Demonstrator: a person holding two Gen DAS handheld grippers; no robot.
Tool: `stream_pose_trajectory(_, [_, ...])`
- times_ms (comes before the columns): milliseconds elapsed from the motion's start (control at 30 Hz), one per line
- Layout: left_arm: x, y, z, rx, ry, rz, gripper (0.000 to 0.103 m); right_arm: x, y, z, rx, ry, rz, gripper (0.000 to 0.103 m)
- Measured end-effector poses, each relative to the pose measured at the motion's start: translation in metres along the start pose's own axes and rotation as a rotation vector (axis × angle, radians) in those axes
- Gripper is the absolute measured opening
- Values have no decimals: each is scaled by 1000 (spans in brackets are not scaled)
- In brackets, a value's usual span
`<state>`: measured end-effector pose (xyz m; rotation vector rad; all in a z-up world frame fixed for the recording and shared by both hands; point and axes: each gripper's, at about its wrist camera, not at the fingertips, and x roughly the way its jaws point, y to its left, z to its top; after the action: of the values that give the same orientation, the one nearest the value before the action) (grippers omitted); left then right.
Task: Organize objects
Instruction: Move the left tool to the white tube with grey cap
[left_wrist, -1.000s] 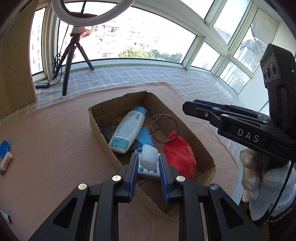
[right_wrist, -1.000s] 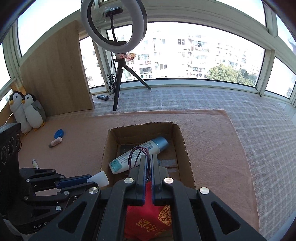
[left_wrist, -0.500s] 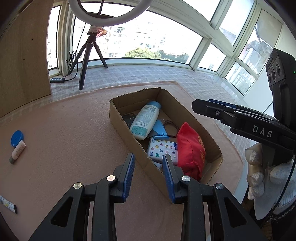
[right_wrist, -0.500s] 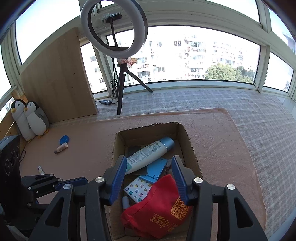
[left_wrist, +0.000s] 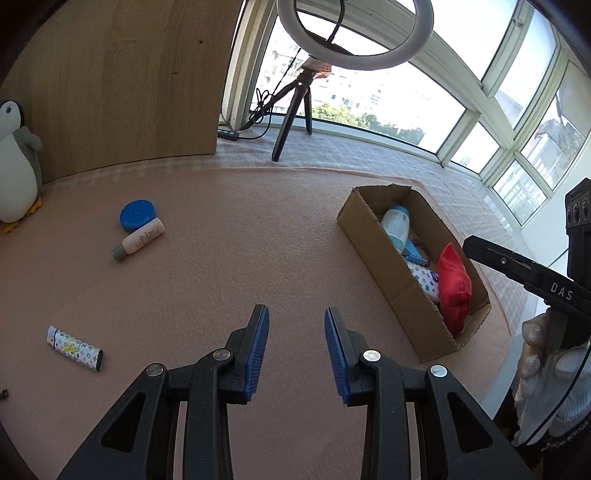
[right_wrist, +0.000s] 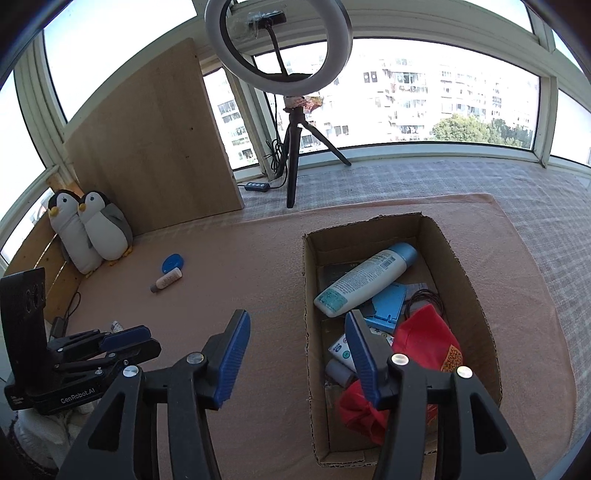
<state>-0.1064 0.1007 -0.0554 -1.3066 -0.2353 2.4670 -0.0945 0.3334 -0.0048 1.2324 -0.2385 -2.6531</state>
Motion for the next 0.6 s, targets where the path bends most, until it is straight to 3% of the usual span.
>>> stream_pose_trajectory(600, [-53,171,-17,-224,-43,186,34,34,72,-17,-59,100,40,50])
